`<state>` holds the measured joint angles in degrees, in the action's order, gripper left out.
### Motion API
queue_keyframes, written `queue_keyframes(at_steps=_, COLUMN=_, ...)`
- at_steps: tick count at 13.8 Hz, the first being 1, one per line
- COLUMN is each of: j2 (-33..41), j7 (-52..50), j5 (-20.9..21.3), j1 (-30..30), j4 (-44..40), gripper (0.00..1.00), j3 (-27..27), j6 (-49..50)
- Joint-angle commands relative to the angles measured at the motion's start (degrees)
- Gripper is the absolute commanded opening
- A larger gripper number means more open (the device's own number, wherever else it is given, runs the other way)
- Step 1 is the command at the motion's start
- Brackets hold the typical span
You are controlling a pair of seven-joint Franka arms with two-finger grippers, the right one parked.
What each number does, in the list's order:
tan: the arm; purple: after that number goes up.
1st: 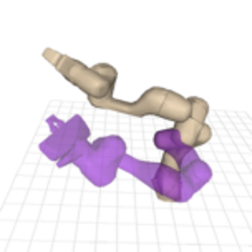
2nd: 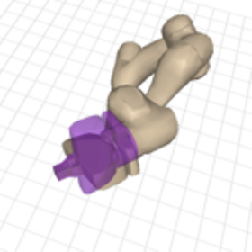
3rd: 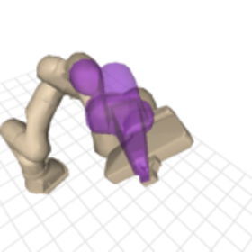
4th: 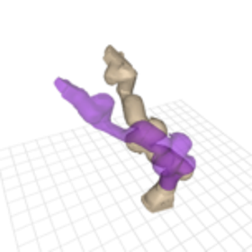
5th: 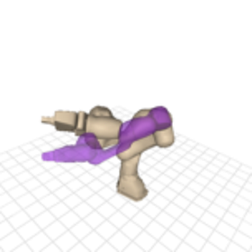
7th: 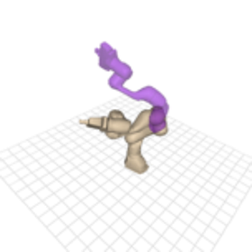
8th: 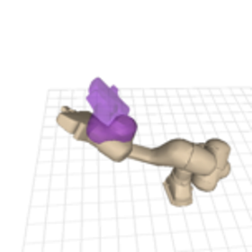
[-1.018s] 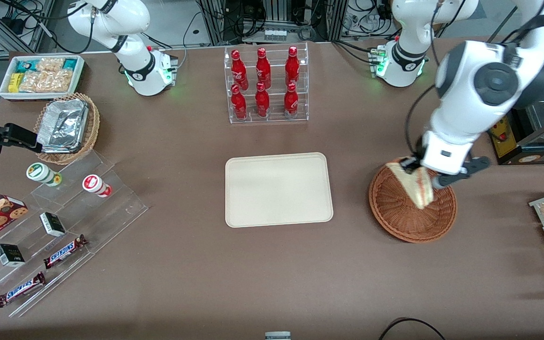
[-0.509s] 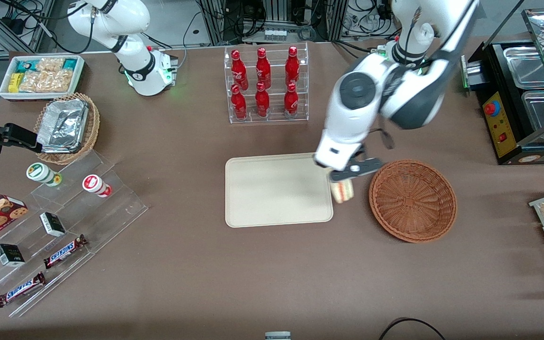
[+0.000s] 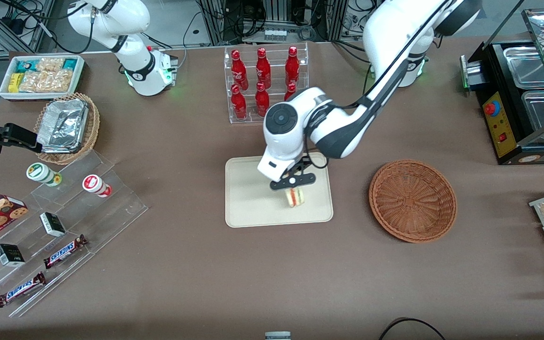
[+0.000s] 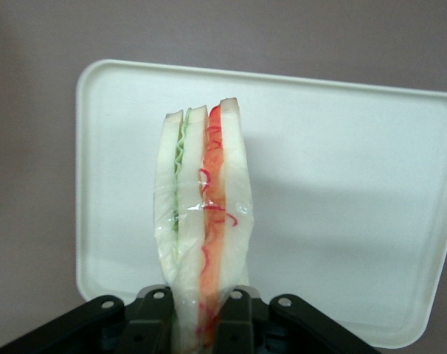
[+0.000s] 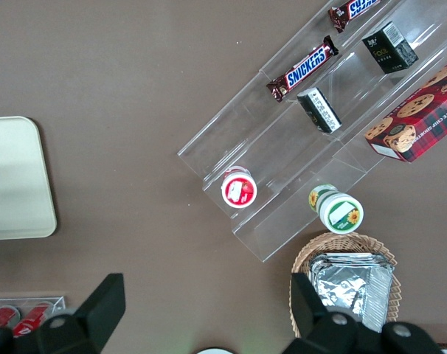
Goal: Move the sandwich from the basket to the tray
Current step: 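Carry the sandwich with the left gripper over the cream tray, then lower the sandwich onto the tray and open the left gripper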
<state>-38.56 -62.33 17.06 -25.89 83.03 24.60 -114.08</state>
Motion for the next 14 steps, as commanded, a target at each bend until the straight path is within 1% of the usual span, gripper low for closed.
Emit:
queue_keyframes(at_steps=1, j2=-4.0, j7=-0.8, j5=3.1, j1=-2.8, j4=-2.9, gripper=0.00, j3=-0.5, j6=-0.9)
queue_keyframes(at_steps=4, j2=-7.7, j7=-0.4, j5=7.4, j1=-4.3, j4=-3.0, gripper=0.00, j3=-0.5, j6=-4.0)
queue_keyframes(at_steps=8, j2=-9.3, j7=-0.2, j5=9.6, j1=-5.4, j4=-2.5, gripper=0.00, j3=-0.4, j6=-4.0)
queue_keyframes(at_steps=9, j2=-9.3, j7=-0.3, j5=9.5, j1=-5.7, j4=-2.5, gripper=0.28, j3=-0.4, j6=-4.0)
queue_keyframes(at_steps=10, j2=-9.2, j7=-0.2, j5=9.3, j1=-5.7, j4=-2.5, gripper=0.78, j3=-0.4, j6=-4.0)
queue_keyframes(at_steps=11, j2=-8.9, j7=-0.2, j5=9.3, j1=-5.5, j4=-2.8, gripper=1.00, j3=-0.4, j6=-3.9)
queue_keyframes(at_steps=14, j2=-7.7, j7=-1.4, j5=9.0, j1=-5.3, j4=-3.1, gripper=1.00, j3=-0.5, j6=-3.0)
